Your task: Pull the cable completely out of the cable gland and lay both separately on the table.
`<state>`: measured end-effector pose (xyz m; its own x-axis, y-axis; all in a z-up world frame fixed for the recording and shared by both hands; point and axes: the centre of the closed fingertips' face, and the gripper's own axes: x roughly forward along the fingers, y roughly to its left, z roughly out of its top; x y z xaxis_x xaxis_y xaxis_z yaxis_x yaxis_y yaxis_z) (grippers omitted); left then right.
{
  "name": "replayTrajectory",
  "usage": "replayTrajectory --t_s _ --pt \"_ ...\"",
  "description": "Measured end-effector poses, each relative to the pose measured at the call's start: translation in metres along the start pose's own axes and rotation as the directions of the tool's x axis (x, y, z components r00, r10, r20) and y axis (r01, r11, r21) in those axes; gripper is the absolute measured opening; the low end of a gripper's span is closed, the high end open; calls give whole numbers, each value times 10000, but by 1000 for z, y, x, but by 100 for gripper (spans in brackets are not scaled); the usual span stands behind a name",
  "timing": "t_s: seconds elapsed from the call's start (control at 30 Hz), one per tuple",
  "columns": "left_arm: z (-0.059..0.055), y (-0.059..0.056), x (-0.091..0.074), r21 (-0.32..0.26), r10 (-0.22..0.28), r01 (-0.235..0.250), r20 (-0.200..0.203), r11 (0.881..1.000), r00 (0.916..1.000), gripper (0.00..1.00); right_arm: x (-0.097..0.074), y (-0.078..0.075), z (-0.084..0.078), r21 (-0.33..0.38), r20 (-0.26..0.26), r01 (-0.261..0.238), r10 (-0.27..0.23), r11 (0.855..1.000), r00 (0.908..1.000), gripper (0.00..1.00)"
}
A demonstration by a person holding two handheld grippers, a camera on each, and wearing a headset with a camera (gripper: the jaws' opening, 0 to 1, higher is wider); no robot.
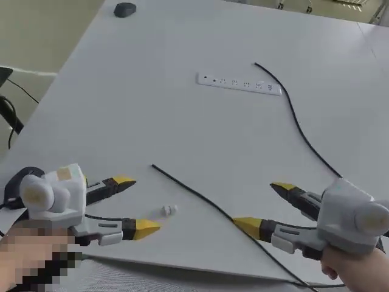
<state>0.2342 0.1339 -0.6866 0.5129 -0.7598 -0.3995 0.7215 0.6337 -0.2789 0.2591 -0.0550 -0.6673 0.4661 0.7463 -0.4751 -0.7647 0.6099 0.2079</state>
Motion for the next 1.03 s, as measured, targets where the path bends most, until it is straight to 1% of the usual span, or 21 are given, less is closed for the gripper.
replayTrajectory --t_s 0.1,0.17,0.23,0.27,0.3,0.33,0.4,0.47,0.53,0.57,0.67,0.73,0.8,0.93,0.97,1.03 --pt "-2 1 -7 43 234 -234 -29 9997 9997 77 -5 2 -7 34 14 14 -14 10000 10000 80" --pt "-6 1 -11 -6 323 -324 -112 9995 9994 79 -9 4 -11 107 37 34 -34 9999 10000 82" --pt "-10 2 -16 99 503 -501 -230 9987 9985 80 -12 4 -18 119 -37 100 -100 9999 9999 84" --pt "-14 3 -18 113 584 -580 -349 9983 9977 81 -13 5 -24 49 -206 166 -165 9999 9997 84" --pt "-15 3 -19 102 623 -620 -376 9980 9973 82 -14 5 -27 -24 -286 184 -185 9998 9994 85" --pt "-17 3 -21 76 648 -645 -388 9979 9971 83 -14 5 -34 -85 -476 219 -223 9997 9986 86" --pt "-22 6 -23 106 804 -800 -499 9967 9955 85 -15 7 -39 -64 -534 199 -203 9998 9984 87" --pt "-28 8 -23 122 822 -816 -651 9966 9945 86 -16 8 -44 -88 -614 204 -209 9998 9979 88" --pt "-32 9 -24 171 858 -847 -792 9963 9932 87 -16 7 -50 -166 -863 217 -231 9996 9960 88" --pt "-36 11 -25 200 907 -892 -952 9958 9913 88 -17 8 -51 -174 -900 198 -213 9997 9957 89" --pt "-37 10 -27 189 892 -877 -969 9960 9913 89 -18 8 -55 -124 -1073 124 -136 9998 9941 91" --pt "-39 10 -28 149 867 -856 -1049 9962 9907 90 -18 7 -56 -141 -1139 131 -146 9998 9934 91" --pt "-41 11 -28 237 890 -868 -1176 9959 9891 91 -18 7 -57 -41 -1182 116 -120 9999 9929 92" --pt "-41 13 -28 156 908 -896 -1149 9959 9892 95 -18 7 -58 57 -1234 97 -89 9999 9923 92" --pt "-41 14 -27 120 908 -900 -1169 9959 9890 95 -18 8 -59 158 -1254 37 -17 9999 9921 93" --pt "-41 13 -26 78 845 -842 -1203 9964 9891 95 -17 9 -59 174 -1277 13 9 9998 9918 93"
